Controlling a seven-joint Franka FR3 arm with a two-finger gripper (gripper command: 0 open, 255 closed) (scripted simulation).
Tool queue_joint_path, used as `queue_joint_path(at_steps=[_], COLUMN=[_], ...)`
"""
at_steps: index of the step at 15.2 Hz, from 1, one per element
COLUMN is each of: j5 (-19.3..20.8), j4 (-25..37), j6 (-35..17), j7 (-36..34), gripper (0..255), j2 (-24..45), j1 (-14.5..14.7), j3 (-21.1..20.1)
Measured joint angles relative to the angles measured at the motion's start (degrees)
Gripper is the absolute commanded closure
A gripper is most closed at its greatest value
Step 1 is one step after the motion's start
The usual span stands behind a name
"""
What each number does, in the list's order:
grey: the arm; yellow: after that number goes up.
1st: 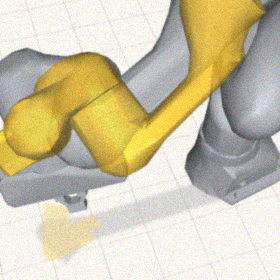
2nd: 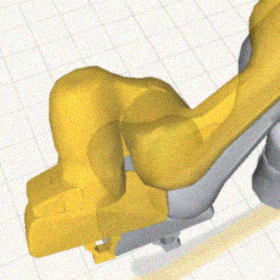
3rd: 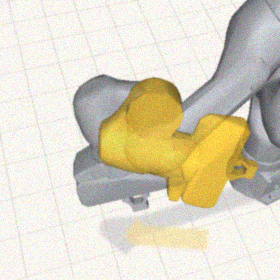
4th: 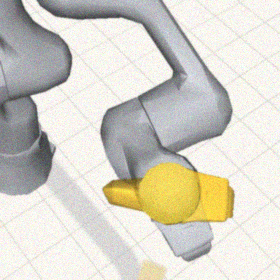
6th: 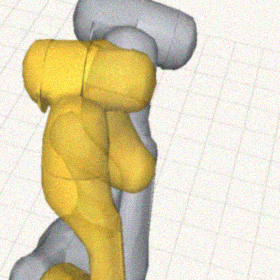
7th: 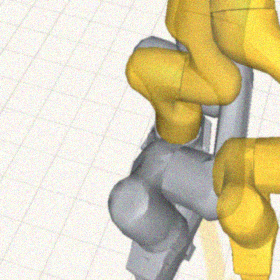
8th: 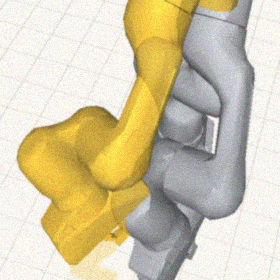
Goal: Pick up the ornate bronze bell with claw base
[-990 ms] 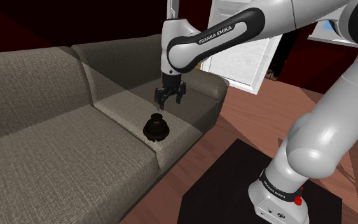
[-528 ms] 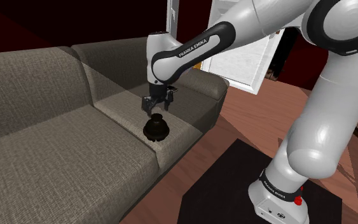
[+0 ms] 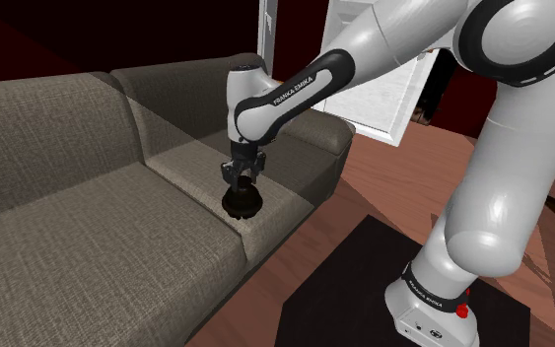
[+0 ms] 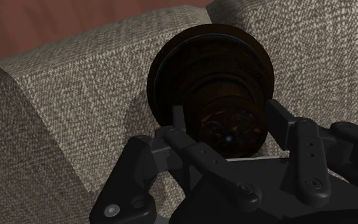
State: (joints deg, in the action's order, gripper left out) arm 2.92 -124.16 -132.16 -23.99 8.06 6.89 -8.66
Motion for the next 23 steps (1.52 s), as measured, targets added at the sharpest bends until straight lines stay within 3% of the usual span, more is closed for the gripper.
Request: queue_joint_path(at_steps=[10, 23], j5=[0.0, -1.2], j4=[0.2, 4.5], j6=[0.3, 9.4], j7=[0.0, 1.0], gripper=[255, 255], j2=[-0.1, -4.9], j1=[0.0, -0.2], j3=[0.0, -0.1])
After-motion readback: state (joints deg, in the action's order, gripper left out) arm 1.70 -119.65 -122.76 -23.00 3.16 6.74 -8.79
